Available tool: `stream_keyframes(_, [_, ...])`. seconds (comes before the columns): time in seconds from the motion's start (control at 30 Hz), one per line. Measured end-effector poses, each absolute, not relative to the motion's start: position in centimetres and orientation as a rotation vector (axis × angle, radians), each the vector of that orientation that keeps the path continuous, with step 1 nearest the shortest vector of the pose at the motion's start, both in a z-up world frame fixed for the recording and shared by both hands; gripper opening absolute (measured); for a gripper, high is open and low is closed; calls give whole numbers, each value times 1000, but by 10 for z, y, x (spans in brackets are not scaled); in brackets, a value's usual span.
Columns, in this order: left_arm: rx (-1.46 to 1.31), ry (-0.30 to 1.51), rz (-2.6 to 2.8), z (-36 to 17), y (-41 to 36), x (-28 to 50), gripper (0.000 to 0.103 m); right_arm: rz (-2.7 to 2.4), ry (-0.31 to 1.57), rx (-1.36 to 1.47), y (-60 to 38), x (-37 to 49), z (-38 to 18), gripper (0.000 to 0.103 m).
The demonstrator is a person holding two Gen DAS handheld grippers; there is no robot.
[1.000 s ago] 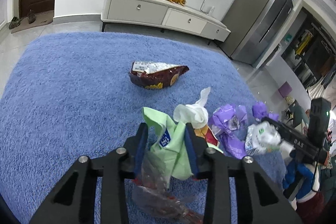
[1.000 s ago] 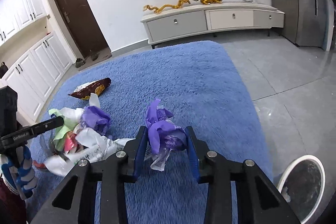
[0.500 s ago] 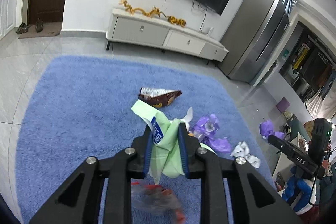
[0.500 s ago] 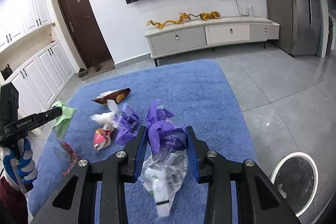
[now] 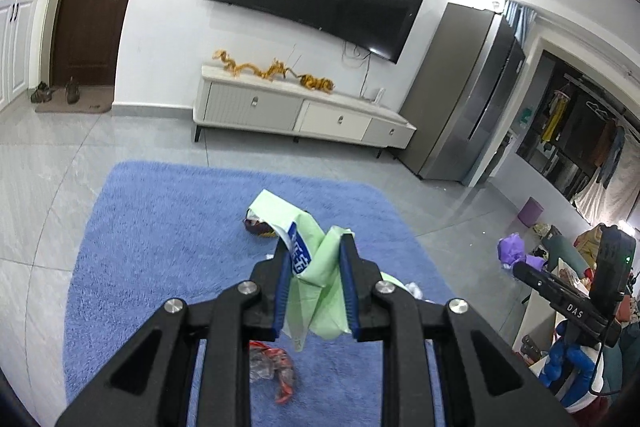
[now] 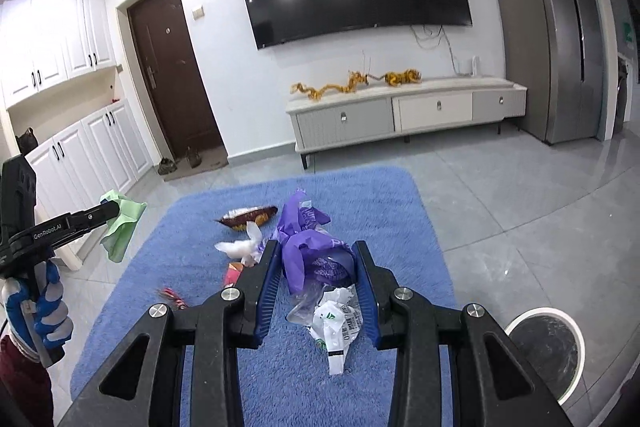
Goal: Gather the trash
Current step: 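Carry both wrappers over the trash bin and open both tools to drop them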
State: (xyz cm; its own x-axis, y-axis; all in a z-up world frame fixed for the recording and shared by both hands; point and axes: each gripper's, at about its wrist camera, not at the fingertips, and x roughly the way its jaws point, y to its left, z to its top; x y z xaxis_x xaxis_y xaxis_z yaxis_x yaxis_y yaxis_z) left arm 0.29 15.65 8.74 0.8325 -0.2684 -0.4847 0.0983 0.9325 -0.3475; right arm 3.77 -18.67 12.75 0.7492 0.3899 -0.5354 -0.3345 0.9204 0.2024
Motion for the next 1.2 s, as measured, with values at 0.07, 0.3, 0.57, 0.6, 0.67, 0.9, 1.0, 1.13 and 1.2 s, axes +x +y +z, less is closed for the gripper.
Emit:
stream_keyframes(0.07, [-307,542,-205,96,151,-3,21,388,582,105,-196,29,135,34])
stream_keyframes(0.3, [-247,515,-256,125,109,-14,21,340,531,141,-232,12,148,34])
stream_keyframes(0.57, [-153,565,-357,128,24,10,21,242,535,225,-295,10,133,34])
stream_keyframes(0.6, [-139,580,-379,126,7,16,21,227,539,234,-303,10,130,34])
stream_keyframes(0.67, [-114,605,-417,121,-22,26,21,181,549,250,-323,10,121,34])
stream_keyframes(0.9, [-22,695,-558,97,-130,55,21,32,603,336,-396,10,83,34])
stream_keyframes(1.0, [12,744,-617,80,-182,74,21,-21,636,365,-422,12,64,34])
stream_keyframes(1.13, [30,826,-690,48,-252,104,22,-88,693,416,-458,17,33,34])
stream_keyframes(1.2, [34,863,-714,31,-280,117,22,-122,727,445,-476,23,13,34])
